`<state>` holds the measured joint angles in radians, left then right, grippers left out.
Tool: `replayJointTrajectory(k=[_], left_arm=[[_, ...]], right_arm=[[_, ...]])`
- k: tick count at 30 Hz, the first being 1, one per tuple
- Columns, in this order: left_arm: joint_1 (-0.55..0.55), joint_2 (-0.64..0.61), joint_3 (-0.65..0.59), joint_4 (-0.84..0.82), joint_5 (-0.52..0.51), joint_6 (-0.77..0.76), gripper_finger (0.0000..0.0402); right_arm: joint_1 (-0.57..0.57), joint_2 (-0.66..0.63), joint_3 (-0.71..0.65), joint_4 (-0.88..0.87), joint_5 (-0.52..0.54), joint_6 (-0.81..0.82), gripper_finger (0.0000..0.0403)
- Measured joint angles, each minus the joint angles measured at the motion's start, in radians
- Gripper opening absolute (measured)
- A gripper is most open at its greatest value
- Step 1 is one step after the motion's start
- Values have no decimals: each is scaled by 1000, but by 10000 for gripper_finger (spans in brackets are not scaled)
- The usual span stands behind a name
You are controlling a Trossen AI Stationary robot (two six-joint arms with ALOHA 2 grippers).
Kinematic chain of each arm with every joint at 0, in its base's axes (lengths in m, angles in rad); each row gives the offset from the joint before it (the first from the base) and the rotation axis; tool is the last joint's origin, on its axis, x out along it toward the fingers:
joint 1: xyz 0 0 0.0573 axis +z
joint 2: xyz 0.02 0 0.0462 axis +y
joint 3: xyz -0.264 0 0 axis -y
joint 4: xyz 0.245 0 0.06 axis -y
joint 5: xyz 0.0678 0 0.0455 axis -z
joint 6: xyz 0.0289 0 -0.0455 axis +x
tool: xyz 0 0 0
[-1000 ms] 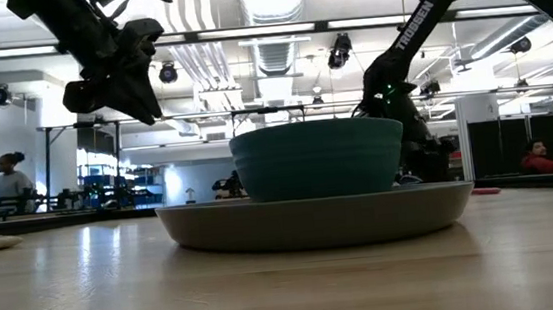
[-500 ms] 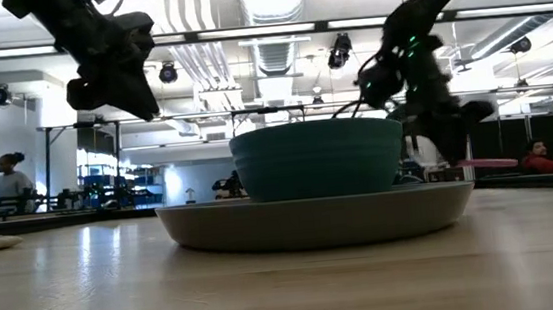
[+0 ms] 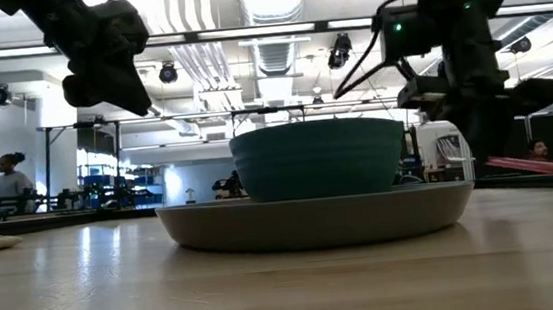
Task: Set table place
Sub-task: Put the pink fork on the table to the right of the gray plate, then put the yellow spoon into the green bowl
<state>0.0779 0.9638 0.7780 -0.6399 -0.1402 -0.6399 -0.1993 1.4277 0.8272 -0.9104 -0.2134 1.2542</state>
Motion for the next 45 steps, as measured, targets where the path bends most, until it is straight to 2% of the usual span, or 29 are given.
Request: replayJointTrajectory(k=[11,17,27,34,38,41,45], left_arm=[[-83,0,0,-1,-1,-44,73],[-132,-3,3,-1,-7,-70,73],[-193,-16,5,-1,-54,-124,73],[-217,-17,4,-1,-89,-139,73],[-217,-17,4,-1,-101,-137,73],[-217,-17,4,0,-102,-135,73],[-217,-17,4,2,-106,-130,73]], right_arm=[[191,72,-17,168,4,194,30],[247,153,-17,218,1,240,30],[273,166,-12,268,12,321,82],[298,152,5,260,14,343,89],[299,108,57,204,92,329,90],[262,74,115,116,162,281,90],[140,63,182,33,209,168,90]])
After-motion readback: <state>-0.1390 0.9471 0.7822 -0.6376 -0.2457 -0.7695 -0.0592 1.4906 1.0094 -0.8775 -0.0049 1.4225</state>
